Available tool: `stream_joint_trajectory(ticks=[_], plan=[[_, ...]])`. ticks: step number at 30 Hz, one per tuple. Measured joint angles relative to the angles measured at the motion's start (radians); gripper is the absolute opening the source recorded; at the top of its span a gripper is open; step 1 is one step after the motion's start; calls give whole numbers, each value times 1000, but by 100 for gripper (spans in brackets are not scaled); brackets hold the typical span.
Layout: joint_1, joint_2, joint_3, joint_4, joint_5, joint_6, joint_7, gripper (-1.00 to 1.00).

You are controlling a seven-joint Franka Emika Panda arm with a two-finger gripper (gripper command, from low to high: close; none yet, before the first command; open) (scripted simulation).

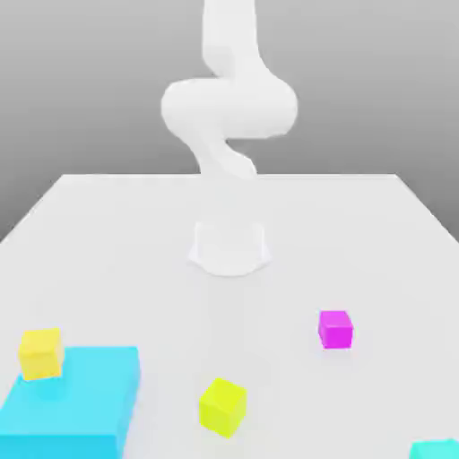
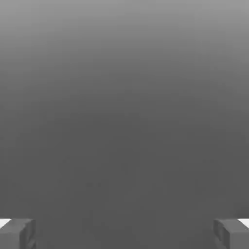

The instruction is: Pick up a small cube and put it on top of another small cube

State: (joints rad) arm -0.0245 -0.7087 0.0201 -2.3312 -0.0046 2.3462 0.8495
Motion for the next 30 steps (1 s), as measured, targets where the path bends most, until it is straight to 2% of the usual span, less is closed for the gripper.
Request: stream_joint_trajectory(ticks=[10,18,23,29,30], plan=[[-85,369,72,-126,-33,186,210,0],[-110,659,84,-224,-64,333,379,0],[-110,839,84,-285,-50,426,460,0],[-72,1056,37,-260,-87,591,505,0],[-67,1075,31,-256,-91,607,508,-100]])
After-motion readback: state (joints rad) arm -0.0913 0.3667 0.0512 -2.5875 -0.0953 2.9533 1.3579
